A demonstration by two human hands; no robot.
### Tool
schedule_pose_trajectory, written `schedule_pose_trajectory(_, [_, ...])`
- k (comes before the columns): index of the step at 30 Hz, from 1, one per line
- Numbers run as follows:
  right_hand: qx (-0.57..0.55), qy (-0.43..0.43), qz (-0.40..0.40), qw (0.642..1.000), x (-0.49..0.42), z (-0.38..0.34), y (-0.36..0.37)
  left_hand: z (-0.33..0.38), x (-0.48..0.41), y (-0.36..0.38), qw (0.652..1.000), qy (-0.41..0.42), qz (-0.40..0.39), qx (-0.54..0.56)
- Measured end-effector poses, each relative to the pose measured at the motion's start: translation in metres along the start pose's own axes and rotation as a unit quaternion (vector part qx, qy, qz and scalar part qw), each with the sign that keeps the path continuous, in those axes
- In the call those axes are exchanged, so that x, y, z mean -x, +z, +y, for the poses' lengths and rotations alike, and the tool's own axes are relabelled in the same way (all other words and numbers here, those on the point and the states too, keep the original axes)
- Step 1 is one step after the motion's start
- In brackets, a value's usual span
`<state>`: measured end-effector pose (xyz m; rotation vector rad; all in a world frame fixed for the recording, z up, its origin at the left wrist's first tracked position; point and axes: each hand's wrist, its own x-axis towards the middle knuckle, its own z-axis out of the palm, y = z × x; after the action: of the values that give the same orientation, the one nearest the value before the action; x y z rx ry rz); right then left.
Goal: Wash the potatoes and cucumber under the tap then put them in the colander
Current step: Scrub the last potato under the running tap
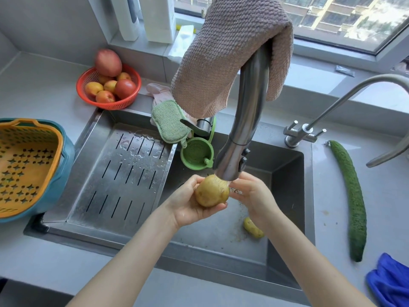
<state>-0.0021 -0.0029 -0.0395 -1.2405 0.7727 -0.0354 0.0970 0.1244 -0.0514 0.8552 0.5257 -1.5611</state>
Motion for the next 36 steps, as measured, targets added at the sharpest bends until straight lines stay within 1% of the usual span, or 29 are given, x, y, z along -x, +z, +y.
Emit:
schedule_pose_trajectory(2, [-0.03,0.013,-0.043,0.999,0.006,0.0,0.0,-0.001,-0.002,0.002,1.0,0.011,-0.016,0.011])
schedule_pose_trajectory(4, [-0.025,-0.002,-0.082,0.996,0.013,0.003,0.001,-0.001,-0.003,0.003,0.999,0.018,-0.036,0.022])
schedule_pose_trajectory(6, [-0.018,-0.022,-0.097,0.995,0.018,0.008,0.005,-0.002,-0.006,0.004,0.999,0.024,-0.028,0.026])
schedule_pose_trajectory(8, [-0.012,-0.041,-0.064,0.997,0.02,0.015,0.011,-0.002,-0.011,0.007,0.999,0.034,0.019,0.013])
schedule_pose_trajectory(10, [-0.011,-0.053,-0.025,0.998,0.018,0.023,0.018,0.0,-0.017,0.008,0.993,0.07,0.087,-0.023])
schedule_pose_trajectory(12, [-0.046,-0.051,0.001,0.998,0.018,0.025,0.026,0.002,-0.019,0.009,0.984,0.118,0.129,-0.041])
schedule_pose_trajectory(14, [-0.111,-0.041,0.026,0.993,0.019,0.021,0.033,0.002,-0.019,0.012,0.972,0.168,0.154,-0.048])
schedule_pose_trajectory(16, [-0.168,-0.029,0.061,0.984,0.019,0.015,0.039,-0.001,-0.02,0.014,0.956,0.225,0.178,-0.061])
schedule_pose_trajectory(18, [-0.193,-0.014,0.096,0.976,0.016,0.011,0.044,-0.007,-0.019,0.016,0.933,0.283,0.204,-0.082])
schedule_pose_trajectory(20, [-0.203,0.015,0.124,0.971,0.008,0.009,0.046,-0.012,-0.016,0.019,0.894,0.356,0.238,-0.132])
schedule_pose_trajectory(22, [-0.214,0.072,0.178,0.958,-0.003,0.014,0.046,-0.017,-0.011,0.021,0.845,0.415,0.253,-0.224])
schedule_pose_trajectory(23, [-0.208,0.101,0.2,0.952,-0.007,0.015,0.046,-0.019,-0.01,0.023,0.826,0.432,0.254,-0.258])
schedule_pose_trajectory(24, [-0.202,0.119,0.21,0.949,-0.01,0.016,0.047,-0.021,-0.009,0.023,0.816,0.44,0.255,-0.276])
schedule_pose_trajectory(26, [-0.178,0.133,0.208,0.953,-0.014,0.014,0.047,-0.022,-0.012,0.022,0.815,0.449,0.255,-0.263])
schedule_pose_trajectory(27, [-0.135,0.137,0.198,0.961,-0.013,0.01,0.048,-0.023,-0.014,0.022,0.818,0.446,0.261,-0.253])
schedule_pose_trajectory(28, [-0.075,0.136,0.179,0.972,-0.011,0.006,0.05,-0.022,-0.016,0.022,0.814,0.442,0.274,-0.26])
schedule_pose_trajectory(30, [0.032,0.114,0.126,0.985,-0.006,0.006,0.052,-0.021,-0.018,0.025,0.798,0.441,0.299,-0.281])
schedule_pose_trajectory(31, [0.061,0.089,0.108,0.988,-0.004,0.007,0.054,-0.019,-0.021,0.026,0.794,0.442,0.307,-0.282])
schedule_pose_trajectory(32, [0.088,0.058,0.108,0.989,-0.003,0.008,0.057,-0.018,-0.022,0.027,0.792,0.445,0.31,-0.28])
schedule_pose_trajectory(34, [0.138,0.003,0.138,0.981,-0.004,0.014,0.059,-0.02,-0.023,0.027,0.788,0.449,0.307,-0.289])
schedule_pose_trajectory(35, [0.139,0.007,0.151,0.979,-0.007,0.015,0.058,-0.024,-0.023,0.026,0.777,0.457,0.299,-0.313])
schedule_pose_trajectory(36, [0.126,0.041,0.151,0.98,-0.009,0.012,0.054,-0.031,-0.025,0.023,0.756,0.47,0.287,-0.355])
